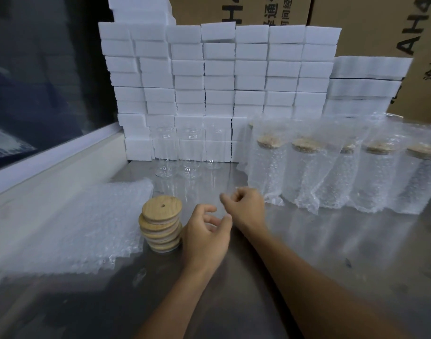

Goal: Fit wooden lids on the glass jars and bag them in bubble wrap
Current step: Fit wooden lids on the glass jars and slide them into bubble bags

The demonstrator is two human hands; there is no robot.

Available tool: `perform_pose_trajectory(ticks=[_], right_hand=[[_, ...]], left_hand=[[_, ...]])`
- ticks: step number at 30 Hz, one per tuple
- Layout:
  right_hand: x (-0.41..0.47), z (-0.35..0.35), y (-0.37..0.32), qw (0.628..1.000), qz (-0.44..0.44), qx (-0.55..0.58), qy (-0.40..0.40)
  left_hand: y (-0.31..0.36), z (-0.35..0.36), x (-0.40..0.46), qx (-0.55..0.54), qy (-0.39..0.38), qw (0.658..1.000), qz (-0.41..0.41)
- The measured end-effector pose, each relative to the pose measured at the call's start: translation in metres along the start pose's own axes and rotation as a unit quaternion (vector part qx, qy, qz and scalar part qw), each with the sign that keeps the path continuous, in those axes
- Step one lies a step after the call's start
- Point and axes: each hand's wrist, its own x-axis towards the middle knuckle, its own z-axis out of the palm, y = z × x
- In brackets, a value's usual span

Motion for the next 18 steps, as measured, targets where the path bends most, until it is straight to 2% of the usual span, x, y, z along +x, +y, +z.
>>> perform_pose_trajectory(ticks=[3, 8, 13, 18], right_hand=[[-0.002, 0.015, -0.008, 0.996, -0.042, -0.001, -0.074], [0.011, 0.04, -0.017, 0.994, -0.052, 0.035, -0.085], [0.039, 0.062, -0.018, 0.994, -0.054, 0.03, -0.086], [0.07, 0.082, -0.017, 0.994, -0.052, 0.023, -0.096]], left_hand=[[0.0, 0.001, -0.001, -0.002, 0.011, 1.0, 0.002], [0.0, 0.002, 0.001, -0.006, 0.023, 1.0, 0.001], [-0.003, 0.002, 0.004, 0.016, -0.029, 0.999, 0.002], [-0.001, 0.003, 0.005, -0.011, -0.042, 0.999, 0.011]])
